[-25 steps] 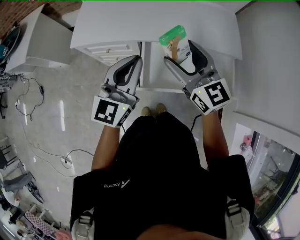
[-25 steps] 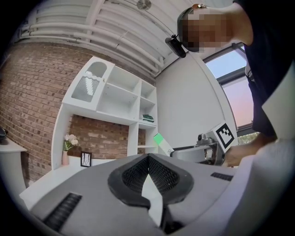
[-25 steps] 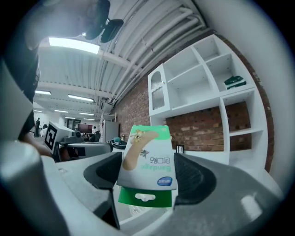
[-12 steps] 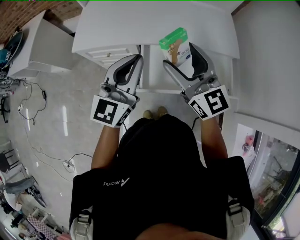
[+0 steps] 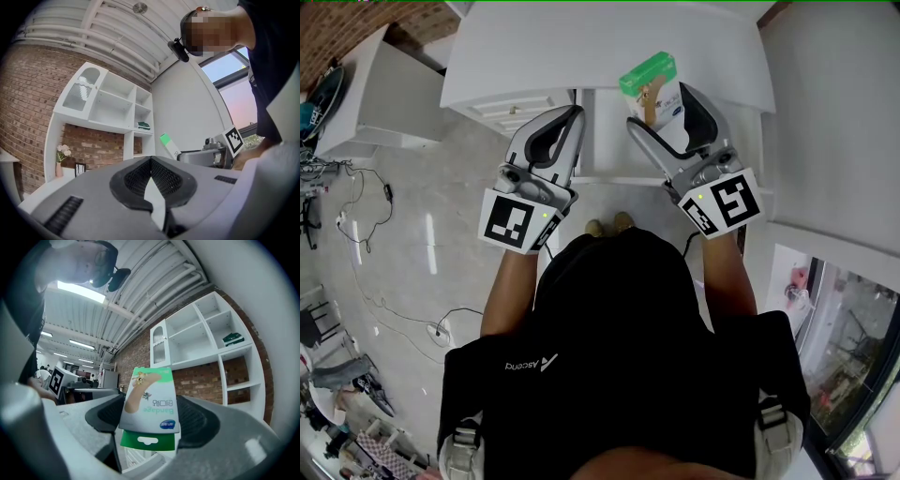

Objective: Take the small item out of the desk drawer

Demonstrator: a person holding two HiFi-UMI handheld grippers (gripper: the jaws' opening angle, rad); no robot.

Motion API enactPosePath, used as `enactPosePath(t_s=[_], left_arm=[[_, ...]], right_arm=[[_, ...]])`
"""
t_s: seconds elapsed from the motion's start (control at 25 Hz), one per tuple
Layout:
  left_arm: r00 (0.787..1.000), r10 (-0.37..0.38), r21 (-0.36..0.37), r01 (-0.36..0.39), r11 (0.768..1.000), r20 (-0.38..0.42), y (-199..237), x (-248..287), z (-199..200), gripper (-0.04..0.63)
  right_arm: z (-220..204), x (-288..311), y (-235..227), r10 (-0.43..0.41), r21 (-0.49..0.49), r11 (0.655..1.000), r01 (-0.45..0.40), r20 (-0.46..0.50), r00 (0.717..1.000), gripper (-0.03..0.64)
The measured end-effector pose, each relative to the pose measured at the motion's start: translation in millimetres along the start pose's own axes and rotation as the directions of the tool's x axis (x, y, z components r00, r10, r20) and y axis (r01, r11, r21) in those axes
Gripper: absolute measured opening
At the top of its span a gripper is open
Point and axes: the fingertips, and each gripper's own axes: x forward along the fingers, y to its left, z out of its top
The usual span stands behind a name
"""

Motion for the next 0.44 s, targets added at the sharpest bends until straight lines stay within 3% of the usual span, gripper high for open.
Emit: enactPosePath(t_s=[0.44], left_arm=[[1.000,0.004,-0.014,-0.003,1.000,0.027,-2.6,1.4,5.1,-0.002]], right_arm=[[-0.5,-0.9,-0.3,0.014,-0.002,1.000,-0.014,0.002,1.000,0.351]])
